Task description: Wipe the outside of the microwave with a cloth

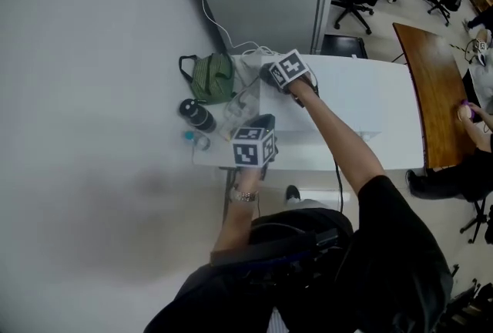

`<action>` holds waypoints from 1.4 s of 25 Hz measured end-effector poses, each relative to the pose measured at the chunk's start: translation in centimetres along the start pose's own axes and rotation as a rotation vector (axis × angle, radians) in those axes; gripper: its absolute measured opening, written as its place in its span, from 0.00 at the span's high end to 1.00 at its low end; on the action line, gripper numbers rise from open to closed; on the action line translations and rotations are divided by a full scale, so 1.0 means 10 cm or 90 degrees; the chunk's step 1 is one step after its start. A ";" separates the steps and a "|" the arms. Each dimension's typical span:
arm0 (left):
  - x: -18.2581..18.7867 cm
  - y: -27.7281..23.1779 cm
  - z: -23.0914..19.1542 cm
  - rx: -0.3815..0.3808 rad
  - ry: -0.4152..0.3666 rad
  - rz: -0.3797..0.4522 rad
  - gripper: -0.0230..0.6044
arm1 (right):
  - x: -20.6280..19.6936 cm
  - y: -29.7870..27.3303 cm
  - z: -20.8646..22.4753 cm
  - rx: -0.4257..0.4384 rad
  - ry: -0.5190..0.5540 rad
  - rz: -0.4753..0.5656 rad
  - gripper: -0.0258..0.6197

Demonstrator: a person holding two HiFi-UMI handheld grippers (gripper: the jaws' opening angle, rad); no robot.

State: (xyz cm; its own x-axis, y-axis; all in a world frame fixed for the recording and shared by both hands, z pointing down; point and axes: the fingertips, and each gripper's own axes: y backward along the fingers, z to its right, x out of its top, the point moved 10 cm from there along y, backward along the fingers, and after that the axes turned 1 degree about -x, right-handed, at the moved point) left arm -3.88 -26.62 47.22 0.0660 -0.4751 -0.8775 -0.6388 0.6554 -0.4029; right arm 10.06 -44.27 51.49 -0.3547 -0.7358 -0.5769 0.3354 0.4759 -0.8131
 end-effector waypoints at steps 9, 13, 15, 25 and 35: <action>-0.07 0.05 -0.14 0.022 0.012 -0.013 0.96 | -0.36 -0.13 0.19 -0.051 -0.001 -0.035 0.91; -0.09 -0.05 -0.05 0.002 0.004 -0.023 0.96 | -0.77 0.19 0.87 -0.118 -0.063 -0.031 0.91; -0.11 -0.11 0.03 -0.009 0.000 -0.036 0.96 | -1.03 0.42 1.25 -0.153 -0.109 -0.024 0.91; -0.16 -0.26 0.26 -0.048 -0.022 -0.062 0.96 | -2.06 1.29 2.31 -0.327 -0.247 -0.042 0.91; -0.20 -0.12 0.24 -0.030 -0.025 -0.061 0.96 | -0.65 0.78 0.33 -0.077 -0.019 0.115 0.91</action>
State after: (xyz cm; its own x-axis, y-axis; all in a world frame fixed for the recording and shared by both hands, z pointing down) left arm -1.46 -25.05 48.84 0.1581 -0.5104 -0.8453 -0.6633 0.5792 -0.4738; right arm 17.92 -37.33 49.15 -0.2716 -0.6460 -0.7134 0.2829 0.6549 -0.7007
